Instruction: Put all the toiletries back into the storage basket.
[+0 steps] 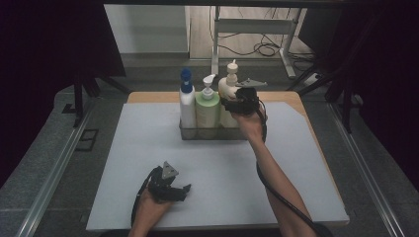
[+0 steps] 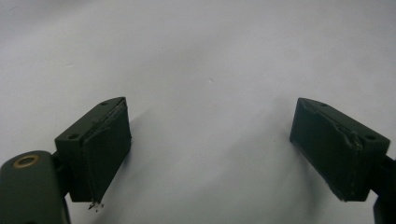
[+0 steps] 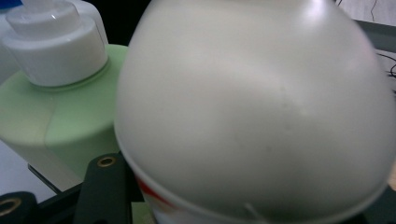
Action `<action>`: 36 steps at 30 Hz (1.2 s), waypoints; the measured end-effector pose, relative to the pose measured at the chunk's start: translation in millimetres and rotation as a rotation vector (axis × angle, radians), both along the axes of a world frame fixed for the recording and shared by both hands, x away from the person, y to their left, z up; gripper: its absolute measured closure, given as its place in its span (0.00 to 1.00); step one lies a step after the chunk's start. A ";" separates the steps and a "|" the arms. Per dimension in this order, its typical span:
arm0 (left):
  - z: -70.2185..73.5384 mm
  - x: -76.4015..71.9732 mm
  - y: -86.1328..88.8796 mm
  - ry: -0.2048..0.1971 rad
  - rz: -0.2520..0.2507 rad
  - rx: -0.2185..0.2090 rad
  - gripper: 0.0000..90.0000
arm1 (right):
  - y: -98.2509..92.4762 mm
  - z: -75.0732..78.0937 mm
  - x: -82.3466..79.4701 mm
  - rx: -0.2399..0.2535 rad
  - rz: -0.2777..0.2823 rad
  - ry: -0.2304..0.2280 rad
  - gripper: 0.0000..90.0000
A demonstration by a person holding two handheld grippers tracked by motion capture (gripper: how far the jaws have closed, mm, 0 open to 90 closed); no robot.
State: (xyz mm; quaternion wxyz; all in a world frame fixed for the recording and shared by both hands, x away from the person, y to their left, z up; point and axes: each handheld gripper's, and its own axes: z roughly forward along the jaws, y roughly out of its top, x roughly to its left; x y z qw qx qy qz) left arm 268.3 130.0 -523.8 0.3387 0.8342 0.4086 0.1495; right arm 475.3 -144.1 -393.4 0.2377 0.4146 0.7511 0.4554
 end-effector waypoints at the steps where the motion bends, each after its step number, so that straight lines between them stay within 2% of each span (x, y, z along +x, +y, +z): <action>1: 0.0 0.0 0.0 0.000 0.001 0.000 0.14 | -0.5 -1.1 0.1 -0.002 0.001 0.000 0.44; 19: 0.0 0.0 0.0 -0.001 0.000 0.001 0.14 | -4.5 -27.6 -1.9 -0.015 -0.004 0.052 0.44; 36: -0.1 0.0 -0.1 -0.002 0.000 0.000 0.14 | -5.8 -38.6 -2.8 -0.025 -0.002 0.083 0.44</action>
